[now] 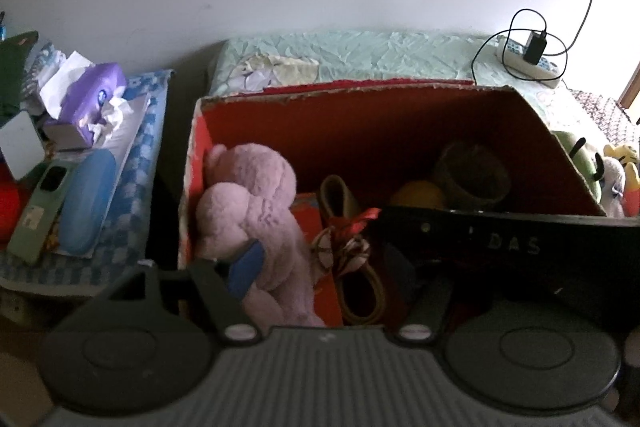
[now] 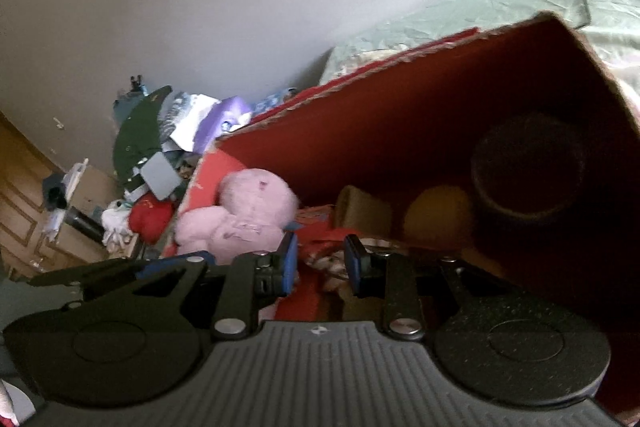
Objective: Organize objects
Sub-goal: 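Lower the teddy bear into the red box and open the right gripper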
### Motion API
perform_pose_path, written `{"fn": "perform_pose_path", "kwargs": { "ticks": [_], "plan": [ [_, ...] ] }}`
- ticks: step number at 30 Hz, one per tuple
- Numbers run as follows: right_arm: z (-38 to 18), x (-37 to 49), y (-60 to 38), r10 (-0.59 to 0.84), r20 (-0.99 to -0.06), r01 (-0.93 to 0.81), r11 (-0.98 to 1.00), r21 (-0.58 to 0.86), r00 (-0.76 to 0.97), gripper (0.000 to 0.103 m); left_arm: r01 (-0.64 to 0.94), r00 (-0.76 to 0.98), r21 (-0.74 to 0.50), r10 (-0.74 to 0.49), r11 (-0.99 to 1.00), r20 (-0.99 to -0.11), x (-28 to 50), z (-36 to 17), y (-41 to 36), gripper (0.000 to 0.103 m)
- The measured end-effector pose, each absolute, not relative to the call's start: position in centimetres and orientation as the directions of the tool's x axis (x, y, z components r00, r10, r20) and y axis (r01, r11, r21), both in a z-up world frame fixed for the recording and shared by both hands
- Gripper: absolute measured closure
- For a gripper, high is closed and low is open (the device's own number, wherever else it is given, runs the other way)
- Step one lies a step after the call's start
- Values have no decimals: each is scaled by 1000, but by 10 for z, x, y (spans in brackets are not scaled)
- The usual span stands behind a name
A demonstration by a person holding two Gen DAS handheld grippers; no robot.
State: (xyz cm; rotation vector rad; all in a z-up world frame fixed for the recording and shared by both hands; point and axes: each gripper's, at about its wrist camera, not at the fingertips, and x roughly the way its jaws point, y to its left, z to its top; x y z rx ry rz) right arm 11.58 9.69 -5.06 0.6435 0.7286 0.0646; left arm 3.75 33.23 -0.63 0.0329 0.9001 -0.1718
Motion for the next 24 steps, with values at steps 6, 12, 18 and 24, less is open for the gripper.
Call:
{"fn": "perform_pose_path", "kwargs": {
  "ticks": [6, 12, 18, 24],
  "plan": [
    [-55, 105, 86, 246, -627, 202, 806, 555, 739, 73, 150, 607, -1, -93, 989, -789, 36, -10, 321, 28],
    [-51, 93, 82, 230, -604, 184, 819, 544, 763, 73, 141, 606, 14, -75, 990, -792, 34, -11, 313, 27],
    [-49, 84, 83, 224, -574, 134, 847, 514, 787, 73, 154, 613, 38, -65, 987, -788, 27, -11, 300, 27],
    [-48, 76, 81, 234, -528, 91, 851, 518, 816, 71, 144, 604, 27, -66, 989, -794, 24, -13, 297, 27]
  ]
}}
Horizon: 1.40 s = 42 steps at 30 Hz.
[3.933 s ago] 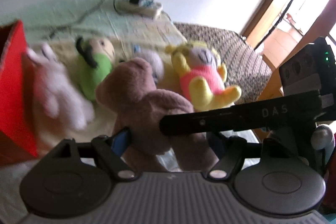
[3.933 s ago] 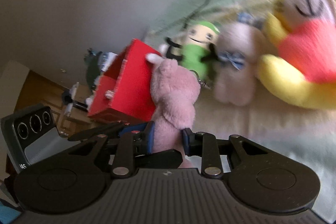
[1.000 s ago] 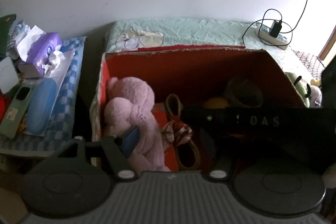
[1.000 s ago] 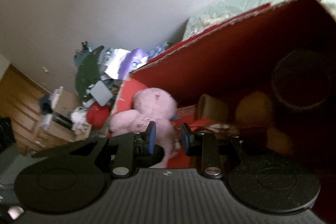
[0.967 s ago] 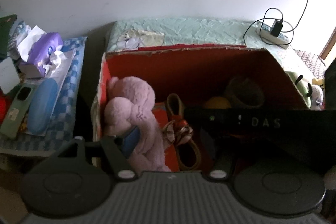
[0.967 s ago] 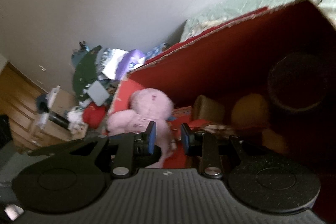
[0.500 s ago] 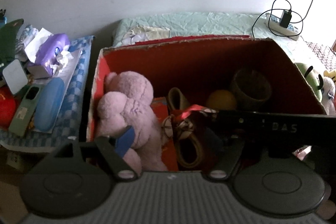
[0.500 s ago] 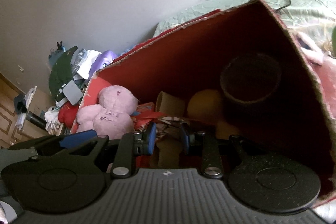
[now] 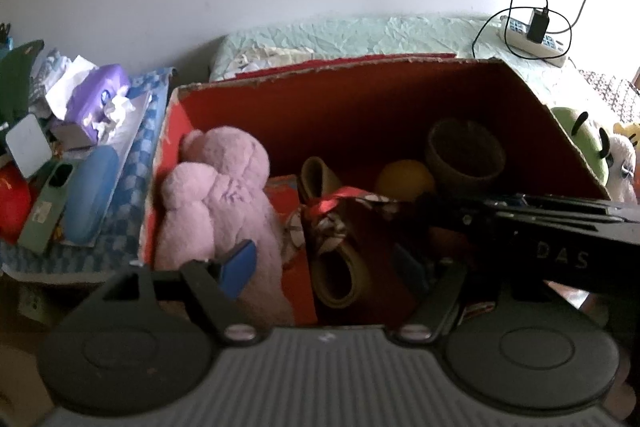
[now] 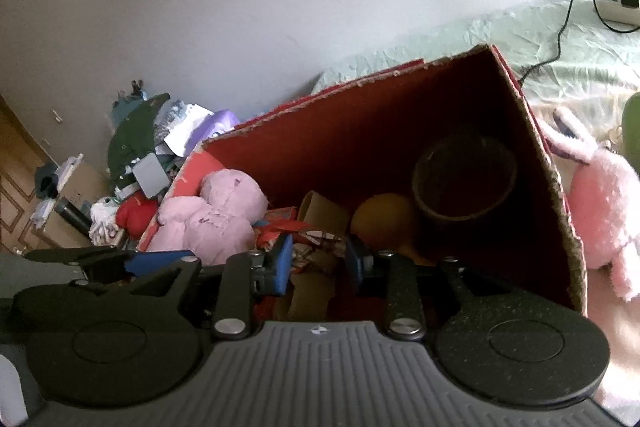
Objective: Organize objects
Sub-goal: 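Lower the teddy bear into the red box and open the right gripper, then move the right gripper to the yellow tiger plush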
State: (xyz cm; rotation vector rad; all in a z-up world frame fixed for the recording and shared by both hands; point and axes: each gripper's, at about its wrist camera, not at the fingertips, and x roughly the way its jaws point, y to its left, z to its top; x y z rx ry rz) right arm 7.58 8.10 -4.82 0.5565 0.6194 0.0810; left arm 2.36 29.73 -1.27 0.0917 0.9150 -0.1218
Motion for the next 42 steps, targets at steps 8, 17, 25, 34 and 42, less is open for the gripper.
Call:
{"fn": "perform_pose_path", "kwargs": {
  "ticks": [8, 17, 25, 34, 42],
  "plan": [
    [-43, 60, 68, 290, -450, 36, 808, 588, 845, 70, 139, 642, 12, -81, 990, -762, 16, -4, 292, 24],
    [-27, 23, 41, 324, -372, -25, 781, 624, 870, 68, 124, 677, -60, -128, 990, -725, 17, 18, 277, 23],
    [-25, -31, -2, 241, -382, 50, 788, 614, 892, 68, 233, 691, -66, -213, 970, -690, 14, 31, 214, 20],
    [-53, -122, -88, 11, -478, 331, 707, 625, 878, 62, 418, 618, -95, -360, 903, -699, 7, 26, 112, 17],
    [-72, -185, -154, -137, -517, 492, 580, 649, 845, 62, 528, 484, -182, -470, 830, -738, 9, 4, 26, 17]
  ]
}}
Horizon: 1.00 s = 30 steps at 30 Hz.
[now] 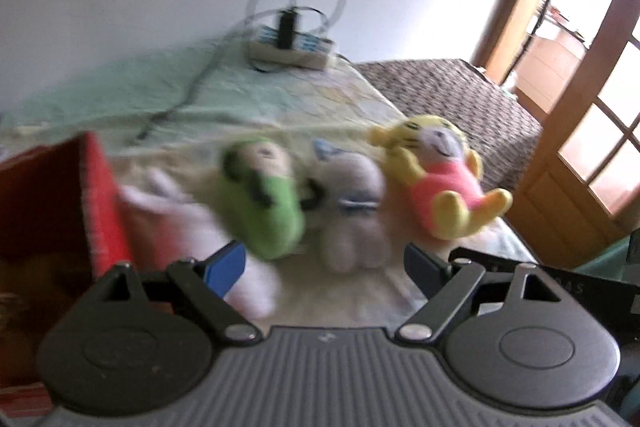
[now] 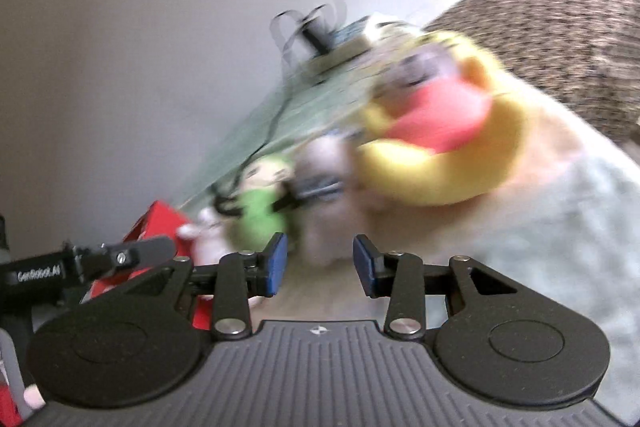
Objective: Organize objects
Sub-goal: 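Move the right gripper to the yellow tiger plush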
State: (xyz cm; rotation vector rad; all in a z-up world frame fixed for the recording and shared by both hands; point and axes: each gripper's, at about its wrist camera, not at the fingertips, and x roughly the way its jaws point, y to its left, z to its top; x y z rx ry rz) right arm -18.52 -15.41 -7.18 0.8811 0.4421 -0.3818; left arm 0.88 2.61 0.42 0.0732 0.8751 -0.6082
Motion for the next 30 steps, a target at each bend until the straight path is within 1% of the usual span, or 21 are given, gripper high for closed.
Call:
{"fn": "perform_pose_path", "kwargs": {
  "ticks": [7, 14, 19, 23, 24, 27, 30],
  "plan": [
    [-82, -212, -185, -183, -546, 548, 539, 640, 818, 62, 585, 411, -186, -486, 789, -771, 5, -16, -35, 17],
    [-92, -223, -211, -192, -551, 566, 490, 663, 812, 60, 598, 341, -222, -495, 770, -799, 11, -32, -72, 17],
    [-92, -221, -237, -212, -526, 562, 430, 707, 824, 56, 603, 313, -241, -503, 761, -806, 24, -38, -93, 17],
    [-91, -224, -263, -247, -488, 546, 362, 755, 837, 53, 595, 283, -281, -523, 753, -804, 39, -43, -109, 17],
    [-91, -223, -270, -253, -481, 543, 346, 765, 840, 51, 590, 275, -295, -531, 751, -802, 43, -44, -112, 17],
    [-97, -210, -290, -230, -485, 537, 341, 772, 844, 47, 575, 240, -338, -549, 745, -800, 55, -51, -121, 17],
    [-110, -193, -305, -197, -504, 541, 338, 770, 841, 47, 561, 213, -362, -553, 744, -806, 66, -61, -131, 17]
  ]
}}
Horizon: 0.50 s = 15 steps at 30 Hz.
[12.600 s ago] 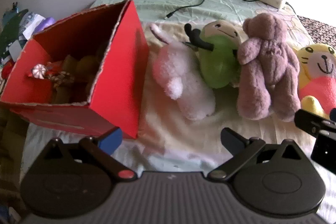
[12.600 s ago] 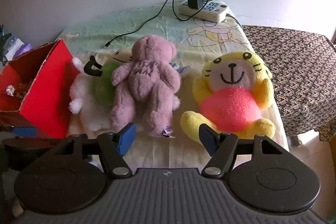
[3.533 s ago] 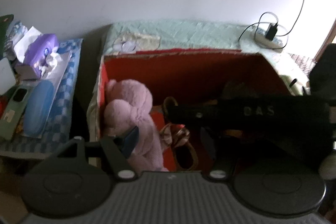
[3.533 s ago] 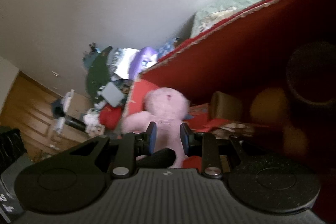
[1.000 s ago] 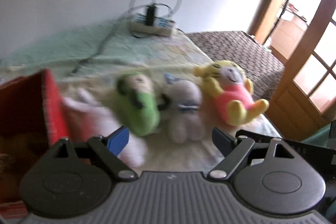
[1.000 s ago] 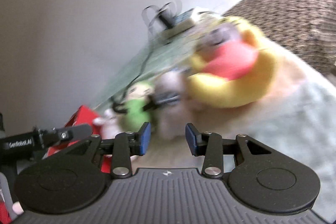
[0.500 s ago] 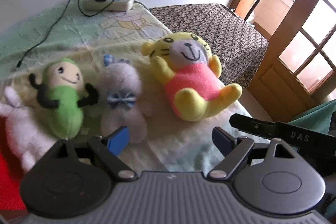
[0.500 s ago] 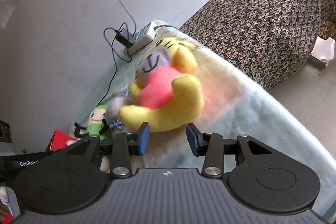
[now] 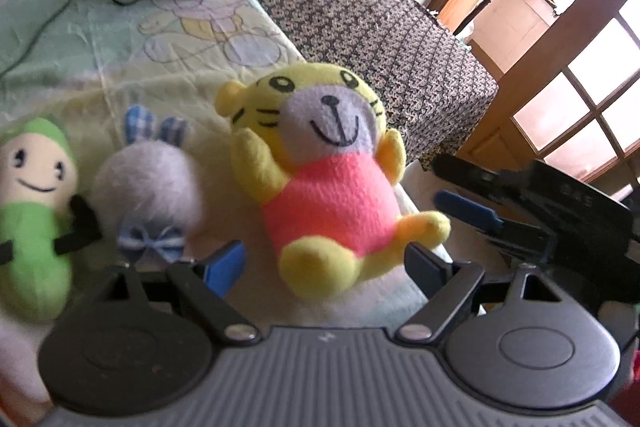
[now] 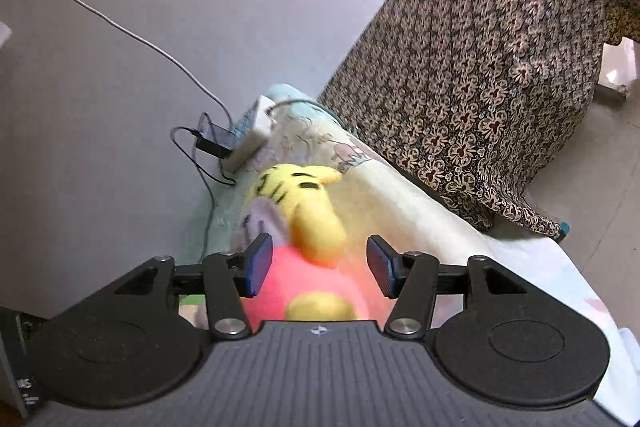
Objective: Organize objects
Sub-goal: 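Move the right gripper to the yellow tiger plush, then close the right gripper on the yellow tiger plush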
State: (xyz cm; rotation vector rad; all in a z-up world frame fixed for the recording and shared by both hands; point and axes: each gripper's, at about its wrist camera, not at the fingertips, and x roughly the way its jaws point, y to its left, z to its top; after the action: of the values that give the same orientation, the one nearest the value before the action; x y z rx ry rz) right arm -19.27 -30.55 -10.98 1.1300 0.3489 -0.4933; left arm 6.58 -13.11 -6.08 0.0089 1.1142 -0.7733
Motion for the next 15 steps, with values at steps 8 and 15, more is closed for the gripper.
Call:
{"fn": "perform_pose_path", "kwargs": {
  "ticks": [8, 15],
  "plan": [
    [-139, -153, -321, -38, -502, 485, 336, 808, 864, 40, 546, 140, -404, -555, 734, -820, 87, -86, -149, 22],
    [-152, -135, -329, 74, -439, 398, 306, 864, 896, 49, 536, 108, -441, -576, 720, -810, 100, -97, -152, 19]
  ]
}}
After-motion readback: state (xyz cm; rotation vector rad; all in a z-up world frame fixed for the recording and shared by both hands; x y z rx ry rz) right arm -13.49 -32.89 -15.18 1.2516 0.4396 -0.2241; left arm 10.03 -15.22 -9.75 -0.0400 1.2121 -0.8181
